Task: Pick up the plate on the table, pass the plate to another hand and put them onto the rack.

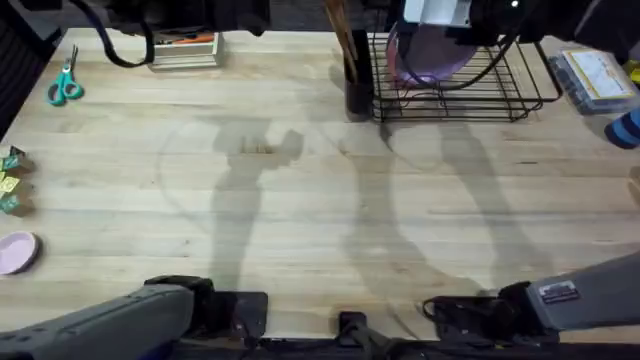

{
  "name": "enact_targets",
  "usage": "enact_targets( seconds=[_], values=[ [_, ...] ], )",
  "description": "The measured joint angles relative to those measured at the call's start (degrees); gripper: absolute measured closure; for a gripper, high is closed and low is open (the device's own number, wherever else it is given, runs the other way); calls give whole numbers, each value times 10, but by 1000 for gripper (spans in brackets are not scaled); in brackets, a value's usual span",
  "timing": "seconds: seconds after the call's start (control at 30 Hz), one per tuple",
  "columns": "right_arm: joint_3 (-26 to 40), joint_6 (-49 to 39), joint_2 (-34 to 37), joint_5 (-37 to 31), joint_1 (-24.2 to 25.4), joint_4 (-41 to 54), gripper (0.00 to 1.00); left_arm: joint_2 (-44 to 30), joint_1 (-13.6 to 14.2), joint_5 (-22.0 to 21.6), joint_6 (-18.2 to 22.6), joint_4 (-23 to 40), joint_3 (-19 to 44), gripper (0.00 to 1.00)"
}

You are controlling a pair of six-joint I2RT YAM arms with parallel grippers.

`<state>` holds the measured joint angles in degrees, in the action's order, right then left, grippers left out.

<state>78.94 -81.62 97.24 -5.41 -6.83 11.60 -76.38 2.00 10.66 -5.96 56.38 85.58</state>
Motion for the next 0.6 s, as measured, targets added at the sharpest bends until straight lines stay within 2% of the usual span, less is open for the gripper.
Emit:
enact_targets(
  seconds=[0.5, 0.53, 0.6],
  values=[
    [0, 6, 25, -4, 0, 8, 970, 0, 0, 0, 0, 0, 0, 7],
    [0, 7, 25, -4, 0, 8, 961, 0, 0, 0, 0, 0, 0, 7],
    [0, 8, 25, -4, 0, 9, 871, 0, 0, 0, 0, 0, 0, 7]
  ],
)
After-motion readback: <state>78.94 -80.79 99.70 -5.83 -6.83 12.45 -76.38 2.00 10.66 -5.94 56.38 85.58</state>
